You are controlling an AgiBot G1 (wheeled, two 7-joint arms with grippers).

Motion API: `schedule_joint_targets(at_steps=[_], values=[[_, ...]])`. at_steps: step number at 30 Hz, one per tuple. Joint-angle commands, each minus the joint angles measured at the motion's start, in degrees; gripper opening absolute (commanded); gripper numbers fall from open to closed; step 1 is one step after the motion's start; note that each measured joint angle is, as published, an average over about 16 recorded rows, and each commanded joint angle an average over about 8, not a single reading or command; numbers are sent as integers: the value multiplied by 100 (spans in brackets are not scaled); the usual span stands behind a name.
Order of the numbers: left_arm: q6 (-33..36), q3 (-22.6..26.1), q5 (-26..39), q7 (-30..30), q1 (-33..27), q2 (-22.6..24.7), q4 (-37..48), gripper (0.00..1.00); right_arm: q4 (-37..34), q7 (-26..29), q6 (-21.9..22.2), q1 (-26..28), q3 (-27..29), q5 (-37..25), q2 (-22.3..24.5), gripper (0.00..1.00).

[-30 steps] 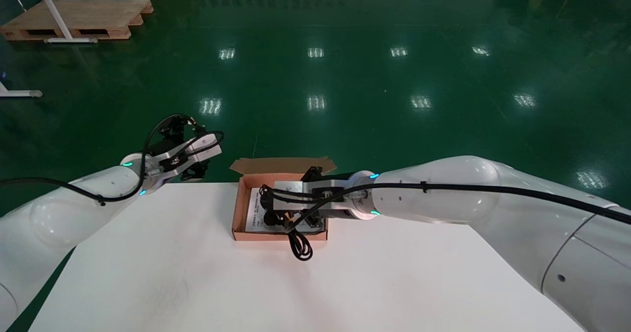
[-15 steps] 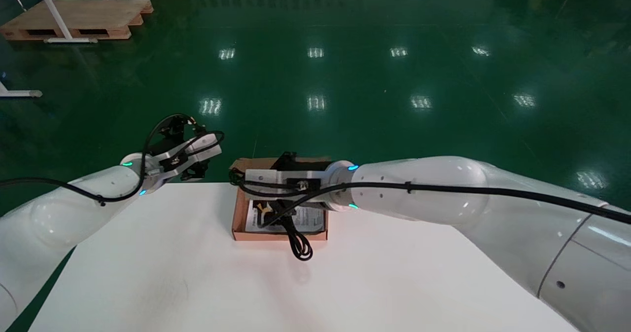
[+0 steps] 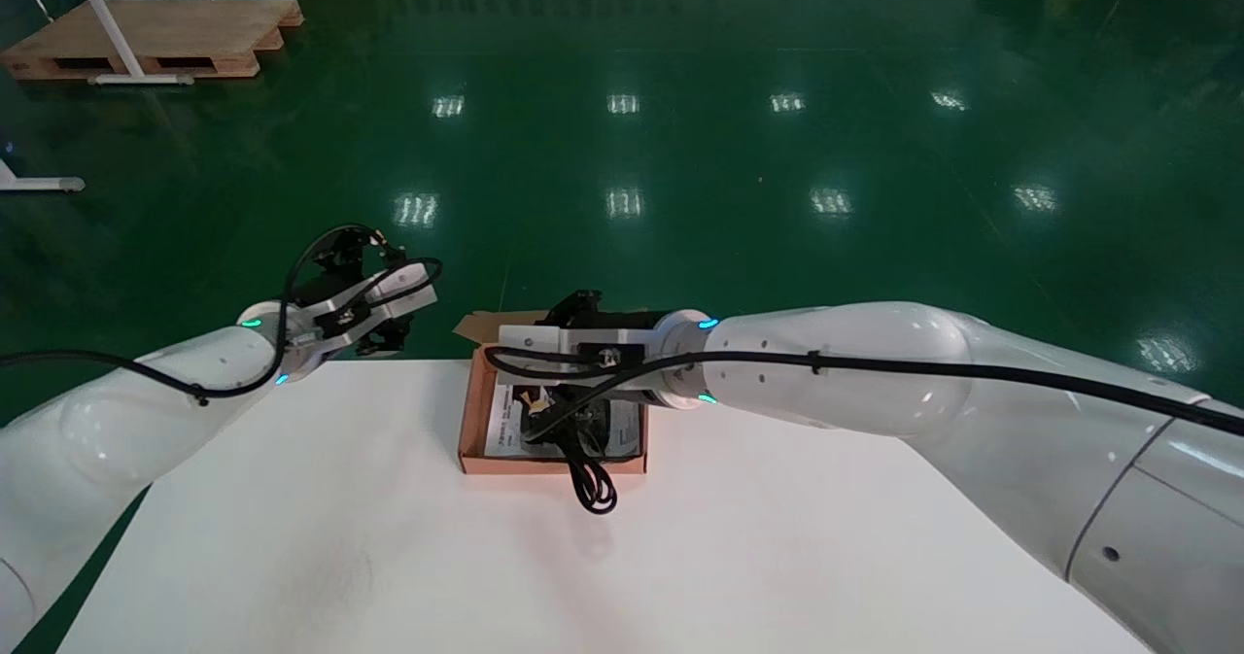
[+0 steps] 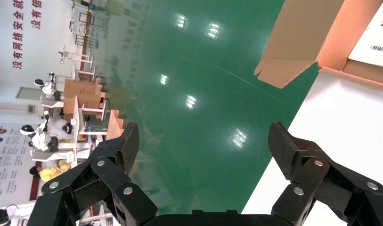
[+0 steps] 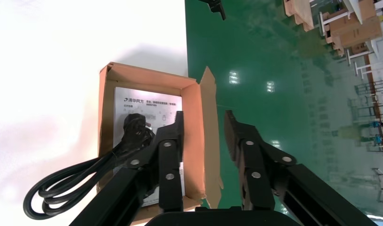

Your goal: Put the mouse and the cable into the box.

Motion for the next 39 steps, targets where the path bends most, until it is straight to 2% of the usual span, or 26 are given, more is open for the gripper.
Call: schedule_joint_targets(at_steps=[1,14,19,23,39], values=[[0,0,0,0,0,0,0,100,-12,0,1,3,2,-5,0,100],[0,-1,-3,5,0,0,1,100,-38,5,-7,6,18,-17,8,100],[69,-35,-55,-10,26,-34,-49,100,35,41,-146,-90,186,51,110,100],[381,-192,-289,-80,145,-186,-274,100,204,121,-451,-304,554,202,336,100],[2392,-1202,-1795,-531,911,-1166,-1726,100,1084,531,-2040,-1412,2451,986,1502,100]])
